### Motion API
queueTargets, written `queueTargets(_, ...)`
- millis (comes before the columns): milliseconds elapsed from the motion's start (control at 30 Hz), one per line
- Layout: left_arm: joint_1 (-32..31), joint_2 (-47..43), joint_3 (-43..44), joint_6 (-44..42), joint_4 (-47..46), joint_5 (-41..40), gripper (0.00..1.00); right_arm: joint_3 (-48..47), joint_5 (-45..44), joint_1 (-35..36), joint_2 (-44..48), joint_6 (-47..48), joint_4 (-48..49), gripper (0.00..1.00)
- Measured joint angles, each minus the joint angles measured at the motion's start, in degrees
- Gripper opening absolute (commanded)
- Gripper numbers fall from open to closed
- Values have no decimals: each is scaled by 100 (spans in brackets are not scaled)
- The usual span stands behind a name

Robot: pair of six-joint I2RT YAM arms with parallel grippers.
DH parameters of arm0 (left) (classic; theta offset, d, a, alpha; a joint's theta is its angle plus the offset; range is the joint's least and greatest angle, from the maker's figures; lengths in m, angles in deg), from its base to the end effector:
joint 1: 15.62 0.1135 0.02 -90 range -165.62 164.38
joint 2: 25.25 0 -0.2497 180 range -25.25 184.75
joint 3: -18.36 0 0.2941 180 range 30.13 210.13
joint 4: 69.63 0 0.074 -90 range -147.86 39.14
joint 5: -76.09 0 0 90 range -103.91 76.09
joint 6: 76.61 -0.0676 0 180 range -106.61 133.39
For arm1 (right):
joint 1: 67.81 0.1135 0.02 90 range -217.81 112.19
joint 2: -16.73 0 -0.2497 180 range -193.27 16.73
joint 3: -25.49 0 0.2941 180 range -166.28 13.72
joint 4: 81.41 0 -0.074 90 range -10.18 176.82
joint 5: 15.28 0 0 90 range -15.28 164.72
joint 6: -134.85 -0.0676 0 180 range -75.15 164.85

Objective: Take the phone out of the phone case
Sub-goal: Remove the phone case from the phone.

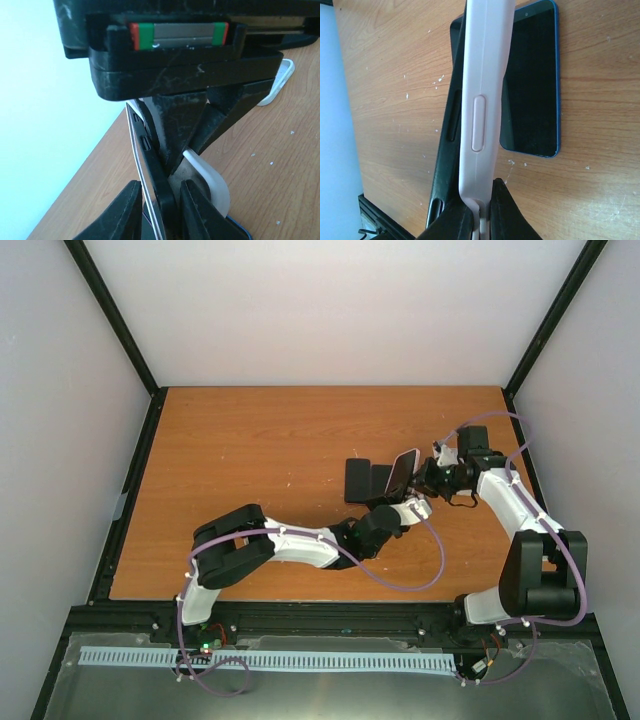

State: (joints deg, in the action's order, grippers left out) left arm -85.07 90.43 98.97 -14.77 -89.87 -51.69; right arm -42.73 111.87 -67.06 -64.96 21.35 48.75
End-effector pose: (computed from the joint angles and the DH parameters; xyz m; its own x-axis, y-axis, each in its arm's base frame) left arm 0.2115 -0.4462 0.1369 0.1719 0.6039 -0.7783 0.5116 0.6204 0.5945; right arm 0.3268 0.0451 0.1778 -0.9316 0.3057 -0.1968 0.0979 0.7323 0.6739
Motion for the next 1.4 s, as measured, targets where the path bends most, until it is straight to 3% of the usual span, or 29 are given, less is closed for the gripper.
queueTargets(67, -7, 0, -59, -94, -109, -17, 17, 26, 55, -4, 0, -28, 39, 3)
queueTargets(267, -22, 2, -109, -280, -426, -177, 0, 59, 168, -15, 46, -179, 107, 3)
queueTargets(533, -13, -39, -173, -46, -684, -157, 0, 68, 28, -28, 302, -63, 122, 3)
queueTargets(1000, 492, -1126, -509, 2197, 516, 1274, 0, -127, -68, 177, 581, 1204, 11, 3)
queueTargets(1133, 660, -1316, -520, 2361, 669, 1119, 0, -146, -623, -4, 557, 1585, -184, 3)
queueTargets(1400, 811, -1285, -146, 2876, 957, 968, 0, -767, -734, 258, 166, 1368, -354, 3)
